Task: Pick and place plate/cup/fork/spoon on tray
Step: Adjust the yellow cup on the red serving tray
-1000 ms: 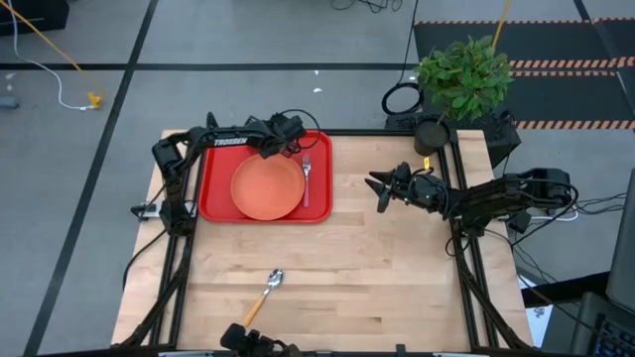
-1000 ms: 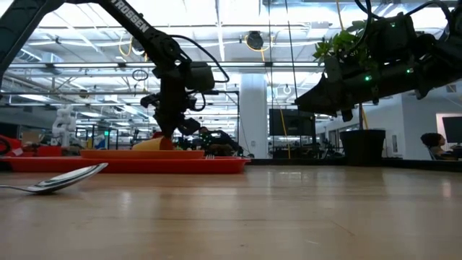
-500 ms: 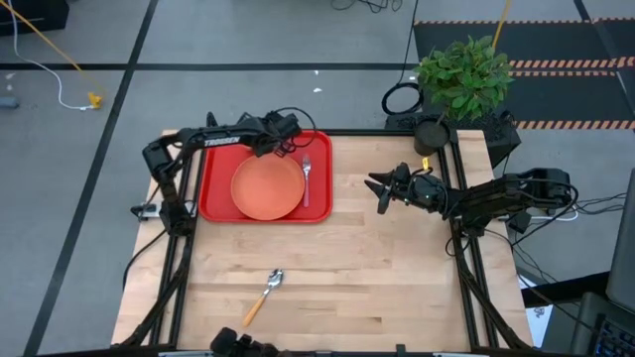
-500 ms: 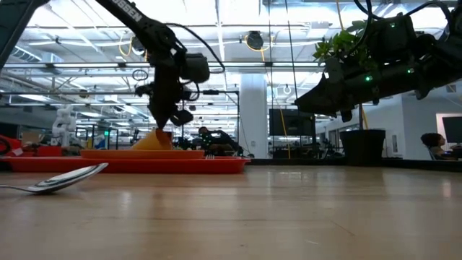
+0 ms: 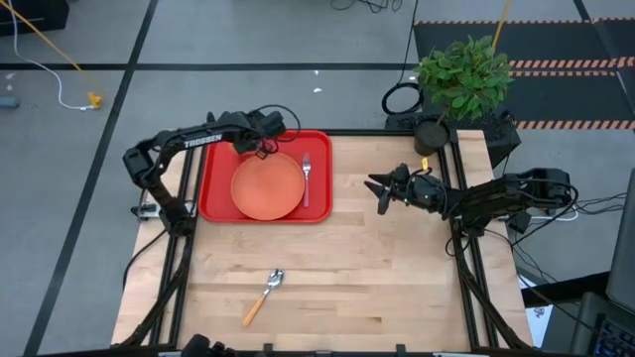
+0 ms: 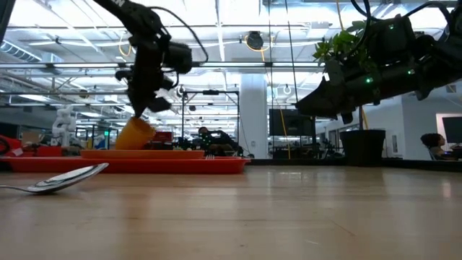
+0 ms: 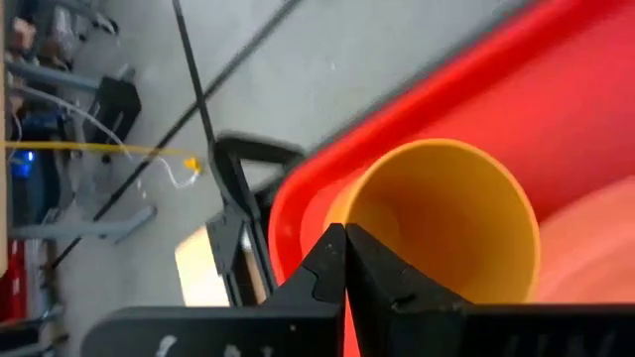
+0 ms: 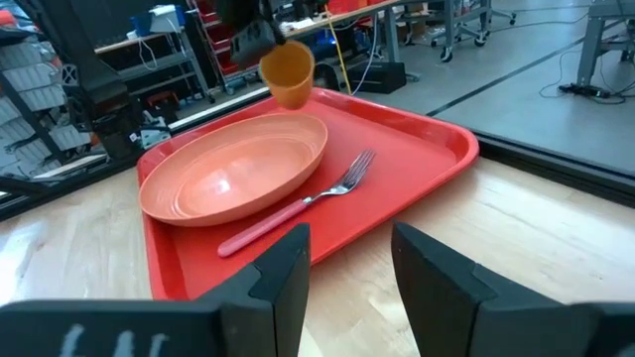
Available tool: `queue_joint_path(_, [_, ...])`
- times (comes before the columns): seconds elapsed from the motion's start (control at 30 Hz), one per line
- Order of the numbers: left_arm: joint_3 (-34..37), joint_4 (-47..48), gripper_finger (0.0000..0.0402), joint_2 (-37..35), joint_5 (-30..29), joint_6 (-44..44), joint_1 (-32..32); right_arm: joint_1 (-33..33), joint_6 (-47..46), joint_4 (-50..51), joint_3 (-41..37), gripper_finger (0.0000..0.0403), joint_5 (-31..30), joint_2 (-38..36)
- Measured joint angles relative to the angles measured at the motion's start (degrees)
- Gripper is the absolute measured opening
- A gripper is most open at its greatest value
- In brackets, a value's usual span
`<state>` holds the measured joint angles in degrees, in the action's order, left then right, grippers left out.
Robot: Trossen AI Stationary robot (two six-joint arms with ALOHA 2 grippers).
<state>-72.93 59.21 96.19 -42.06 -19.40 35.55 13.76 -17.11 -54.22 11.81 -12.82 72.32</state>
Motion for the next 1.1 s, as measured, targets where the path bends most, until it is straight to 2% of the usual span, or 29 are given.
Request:
queue_joint_path(0.2, [5.27, -2.25, 0.0002, -0.24, 2.71, -1.25, 4.23, 0.00, -0.17, 0.14, -0.02, 0.0137, 2.42, 0.01])
queue_joint_path(0.4, [8.71, -2.29, 0.0002, -3.23, 2.91, -1.16, 7.28, 0.00, -0.10, 0.12, -0.04, 0.0137, 2.51, 0.01])
queue_joint_path(0.67, [9.58, -2.73, 0.0002, -9.91, 2.94, 0.61, 7.56, 0.00, 0.23, 0.10, -0.03, 0.0137, 2.50, 0.01])
queue_joint_path(0.83, [9.58, -7.47, 0.0002, -12.07, 7.76, 0.13, 6.56, 0.00, 0.24, 0.10, -0.03, 0.0137, 2.49, 0.01])
queue_joint_path(0.97, [9.58, -12.19, 0.0029, -11.30, 7.48, -3.09, 4.24, 0.00, 0.23, 0.04, -0.04, 0.0137, 2.46, 0.01])
queue_joint_path(1.1, [9.62, -13.28, 0.0077, -8.20, 3.94, -6.92, 1.98, 0.00, 0.05, -0.38, -0.03, 0.0137, 2.45, 0.01])
